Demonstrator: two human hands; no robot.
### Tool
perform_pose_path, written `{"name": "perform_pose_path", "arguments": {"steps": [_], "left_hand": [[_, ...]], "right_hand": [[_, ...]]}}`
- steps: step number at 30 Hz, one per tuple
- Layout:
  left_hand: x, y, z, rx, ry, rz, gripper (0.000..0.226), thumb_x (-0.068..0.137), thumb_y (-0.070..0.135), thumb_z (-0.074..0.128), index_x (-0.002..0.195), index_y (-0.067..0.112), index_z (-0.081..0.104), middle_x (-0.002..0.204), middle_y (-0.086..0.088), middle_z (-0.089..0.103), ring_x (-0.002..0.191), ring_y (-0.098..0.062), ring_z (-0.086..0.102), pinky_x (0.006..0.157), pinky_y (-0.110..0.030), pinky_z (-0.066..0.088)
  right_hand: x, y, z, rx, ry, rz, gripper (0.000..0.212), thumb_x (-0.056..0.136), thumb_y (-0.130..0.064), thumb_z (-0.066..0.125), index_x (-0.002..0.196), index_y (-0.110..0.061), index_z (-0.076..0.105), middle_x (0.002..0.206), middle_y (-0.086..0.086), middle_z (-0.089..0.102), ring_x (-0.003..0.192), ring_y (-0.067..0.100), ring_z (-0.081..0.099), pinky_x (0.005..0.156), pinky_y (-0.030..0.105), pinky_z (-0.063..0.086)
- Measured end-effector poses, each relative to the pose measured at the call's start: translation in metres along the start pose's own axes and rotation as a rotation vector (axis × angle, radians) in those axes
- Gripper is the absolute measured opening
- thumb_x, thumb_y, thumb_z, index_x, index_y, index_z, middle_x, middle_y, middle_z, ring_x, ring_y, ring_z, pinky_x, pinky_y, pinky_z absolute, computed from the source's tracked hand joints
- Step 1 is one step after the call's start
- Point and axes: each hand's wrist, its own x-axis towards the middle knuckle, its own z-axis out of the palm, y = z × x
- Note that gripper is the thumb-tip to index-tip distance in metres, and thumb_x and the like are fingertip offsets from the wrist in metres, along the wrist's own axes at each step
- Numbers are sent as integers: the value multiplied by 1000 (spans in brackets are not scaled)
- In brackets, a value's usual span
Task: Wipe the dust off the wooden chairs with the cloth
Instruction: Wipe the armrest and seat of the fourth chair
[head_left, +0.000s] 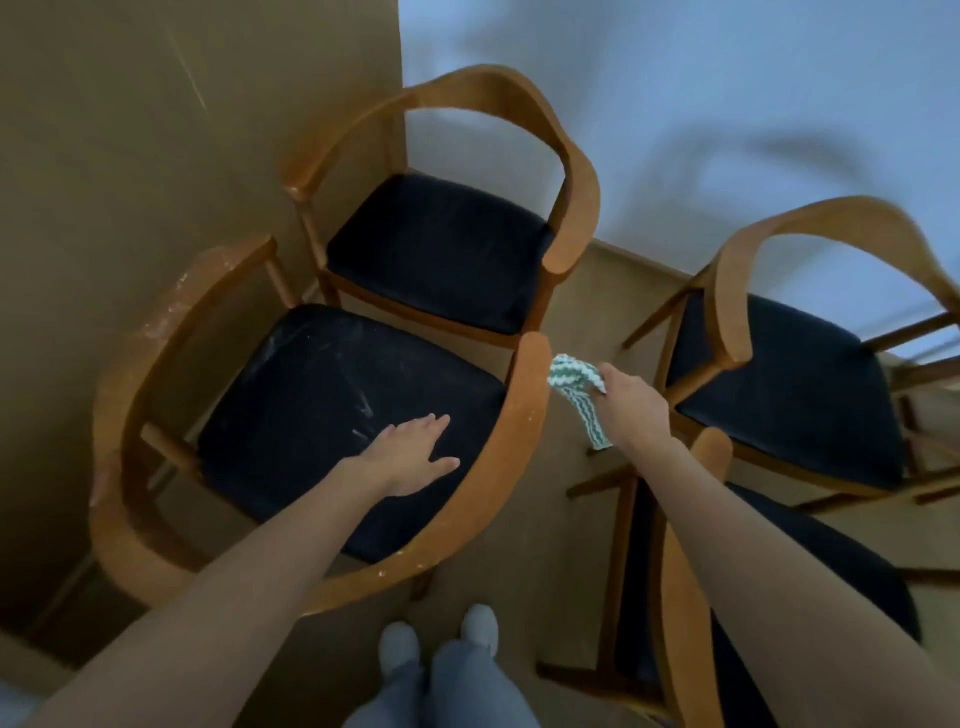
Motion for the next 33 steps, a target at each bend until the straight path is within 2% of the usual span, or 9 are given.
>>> {"name": "perform_pose_path", "arguments": {"steps": [2, 5, 8, 11, 13, 18, 25, 29, 33], "left_hand": [[10, -2, 20, -19, -29, -5, 70, 98, 46, 38, 151, 16, 4, 158, -5, 8, 145, -19, 10, 118, -40, 13], [26, -6, 51, -57, -62, -15, 70, 98, 46, 36, 151, 17, 1, 159, -3, 5, 145, -18, 8, 118, -41, 9], [40, -10, 80, -88, -46, -34, 69, 98, 47, 33, 151, 20, -2, 159, -1, 4, 145, -18, 6, 118, -38, 7], [54, -11, 102, -130, -14, -51, 67, 98, 48, 31, 151, 23, -2, 159, 1, 5, 146, -17, 4, 118, -37, 5], [61, -10, 111, -159, 18, -37, 66, 98, 49, 29, 151, 24, -3, 159, 1, 3, 145, -15, 2, 117, -36, 2], [76, -10, 114, -235, 115, 3, 65, 97, 51, 29, 150, 31, -5, 159, 4, -1, 145, -11, -1, 117, -32, -2], [81, -14, 105, -94, 97, 10, 62, 97, 53, 22, 150, 30, -2, 159, 4, -1, 145, -11, -4, 117, -32, -4], [75, -14, 109, -80, 84, 7, 64, 96, 56, 16, 150, 29, -2, 159, 5, -1, 145, -10, -4, 116, -30, -4], [65, -25, 114, -106, 62, -2, 109, 58, 82, -25, 150, 30, -2, 158, 6, 2, 145, -8, -2, 115, -29, -3]], "right_hand": [[2, 1, 23, 83, 35, 8, 32, 98, -22, 41, 130, -19, 48, 112, 7, 64, 99, 25, 59, 70, 31, 40], [-2, -5, 72, 203, -95, -49, 47, 98, -16, 41, 144, -23, 36, 144, 3, 45, 128, 21, 46, 99, 32, 38], [-20, -18, 126, 163, -262, -158, 59, 99, -16, 42, 151, -21, 14, 159, 0, 3, 146, 19, 2, 118, 31, 8], [-22, -24, 154, 238, -242, -164, 67, 100, -41, 34, 150, -20, -5, 152, -4, -24, 140, 18, -25, 115, 31, -13], [-5, -22, 155, 308, -239, -144, 69, 97, -52, 26, 150, -22, -7, 152, -6, -25, 139, 14, -27, 111, 29, -16], [69, -9, 138, 303, -261, -127, 56, 101, -46, 18, 150, -28, -4, 157, -4, -18, 142, 14, -22, 114, 33, -13], [146, -13, 119, 167, -297, -140, 58, 103, -38, 26, 151, -25, -3, 157, 2, -18, 143, 22, -20, 116, 40, 0], [125, -13, 124, 122, -269, -170, 59, 103, -37, 27, 151, -25, -4, 158, 2, -18, 143, 23, -21, 117, 41, -3], [46, -6, 140, 172, -269, -254, 58, 101, -44, 21, 148, -29, -10, 155, -3, -22, 140, 17, -28, 113, 34, -14]]}}
